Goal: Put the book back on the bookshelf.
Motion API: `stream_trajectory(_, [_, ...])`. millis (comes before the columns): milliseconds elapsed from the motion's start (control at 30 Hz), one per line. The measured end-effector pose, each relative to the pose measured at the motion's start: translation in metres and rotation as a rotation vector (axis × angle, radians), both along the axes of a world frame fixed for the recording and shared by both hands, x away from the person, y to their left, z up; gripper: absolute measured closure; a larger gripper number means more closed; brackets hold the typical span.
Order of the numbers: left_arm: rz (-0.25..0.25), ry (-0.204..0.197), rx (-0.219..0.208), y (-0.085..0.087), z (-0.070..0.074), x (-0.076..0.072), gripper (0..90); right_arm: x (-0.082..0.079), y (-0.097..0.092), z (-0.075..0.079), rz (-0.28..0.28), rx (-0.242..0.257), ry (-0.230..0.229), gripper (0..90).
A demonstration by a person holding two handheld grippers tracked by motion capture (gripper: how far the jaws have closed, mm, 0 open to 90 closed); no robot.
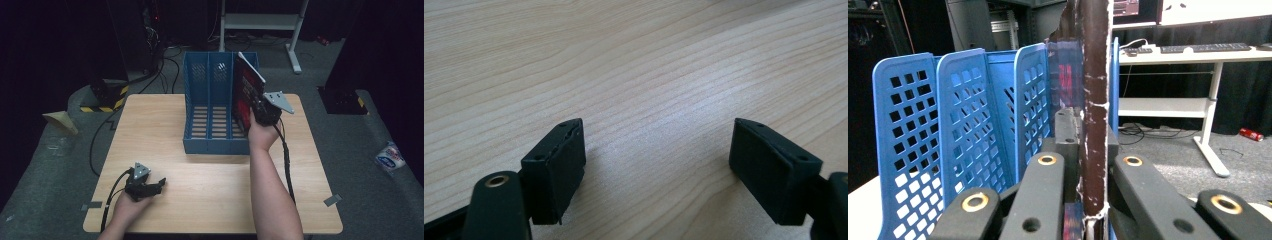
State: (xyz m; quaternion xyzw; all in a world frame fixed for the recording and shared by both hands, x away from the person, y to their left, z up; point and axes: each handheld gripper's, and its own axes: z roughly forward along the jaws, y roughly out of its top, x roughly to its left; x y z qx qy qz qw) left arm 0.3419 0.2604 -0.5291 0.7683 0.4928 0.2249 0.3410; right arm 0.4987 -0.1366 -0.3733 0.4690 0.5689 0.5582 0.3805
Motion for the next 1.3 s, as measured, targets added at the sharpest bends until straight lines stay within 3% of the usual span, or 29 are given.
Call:
stream_trajectory(300, [0.000,0.000,0.000,0.000,0.000,0.000,22.8,-0.002,0.001,-0.003,0.018,-0.010,-0.007,86.1])
stream_trajectory(533, [0.000,0.000,0.000,0.000,0.000,0.000,22.8,-0.009,-0.008,-0.007,0.019,-0.002,0.032,84.4])
stream_trajectory(633, [0.000,0.000,0.000,0.000,0.000,0.000,22.8,-0.011,-0.009,-0.005,0.023,-0.008,0.033,83.8])
stream_trajectory(700, [0.000,0.000,0.000,0.000,0.000,0.000,22.8,-0.014,-0.010,-0.003,0.038,-0.036,0.044,81.0])
stream_trajectory(900, [0.000,0.001,0.000,0.000,0.000,0.000,22.8,-0.019,-0.013,0.005,0.068,-0.063,0.095,77.7])
stream_trajectory(1300, [0.001,0.001,0.000,0.000,0.000,0.000,22.8,-0.016,-0.019,0.019,0.049,-0.044,0.138,73.1])
